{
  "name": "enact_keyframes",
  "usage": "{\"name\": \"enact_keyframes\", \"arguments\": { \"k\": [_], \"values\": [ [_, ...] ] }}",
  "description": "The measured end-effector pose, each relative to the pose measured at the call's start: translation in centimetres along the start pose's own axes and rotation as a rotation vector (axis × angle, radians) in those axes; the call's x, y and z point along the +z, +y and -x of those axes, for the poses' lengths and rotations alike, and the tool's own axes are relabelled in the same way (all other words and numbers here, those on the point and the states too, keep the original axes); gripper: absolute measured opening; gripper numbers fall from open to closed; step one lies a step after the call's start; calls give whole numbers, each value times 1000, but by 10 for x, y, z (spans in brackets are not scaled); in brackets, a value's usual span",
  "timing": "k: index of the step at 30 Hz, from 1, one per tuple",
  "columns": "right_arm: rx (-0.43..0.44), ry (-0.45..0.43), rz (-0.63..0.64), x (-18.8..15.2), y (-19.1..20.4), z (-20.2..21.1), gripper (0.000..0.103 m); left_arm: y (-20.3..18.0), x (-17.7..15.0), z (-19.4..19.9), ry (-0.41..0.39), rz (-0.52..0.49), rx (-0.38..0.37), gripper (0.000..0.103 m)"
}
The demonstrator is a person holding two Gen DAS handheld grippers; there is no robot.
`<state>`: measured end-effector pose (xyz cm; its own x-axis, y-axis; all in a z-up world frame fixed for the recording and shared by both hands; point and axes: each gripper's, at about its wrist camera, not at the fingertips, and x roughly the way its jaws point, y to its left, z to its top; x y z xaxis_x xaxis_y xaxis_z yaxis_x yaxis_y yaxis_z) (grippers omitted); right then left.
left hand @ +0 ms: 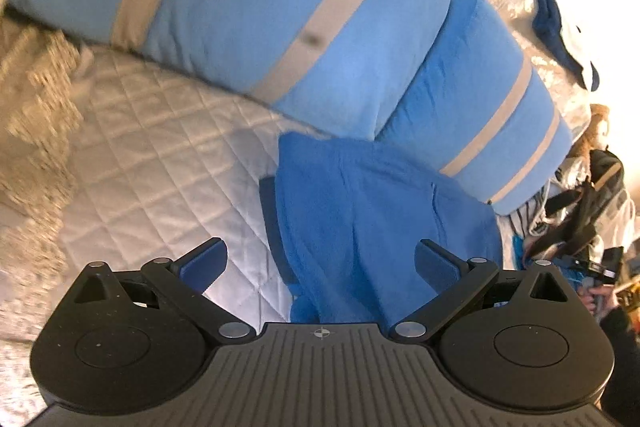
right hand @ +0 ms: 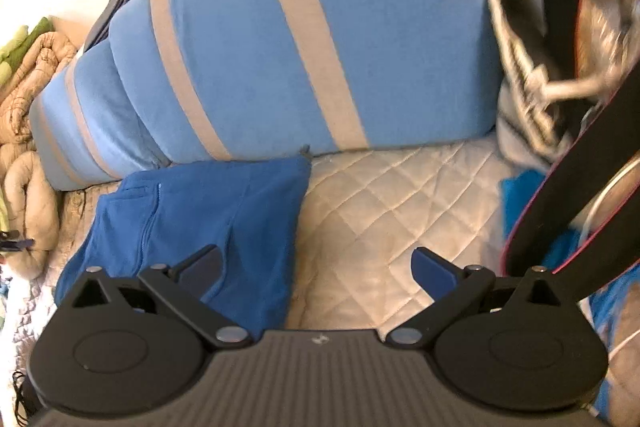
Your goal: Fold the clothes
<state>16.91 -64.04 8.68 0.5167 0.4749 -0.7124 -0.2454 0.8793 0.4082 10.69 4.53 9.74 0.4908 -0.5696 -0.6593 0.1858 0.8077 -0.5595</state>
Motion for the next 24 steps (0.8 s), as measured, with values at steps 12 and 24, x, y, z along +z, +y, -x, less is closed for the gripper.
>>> {"name": "enact_keyframes", "arguments": {
  "k": [12, 24],
  "values": [
    [121, 56, -117, -25, -19, -71, 102, 36, -22, -71, 47, 60, -118, 102],
    [268, 112, -202, -43, -26, -131, 103, 60, -36, -111, 59, 163, -245, 102]
  ]
}}
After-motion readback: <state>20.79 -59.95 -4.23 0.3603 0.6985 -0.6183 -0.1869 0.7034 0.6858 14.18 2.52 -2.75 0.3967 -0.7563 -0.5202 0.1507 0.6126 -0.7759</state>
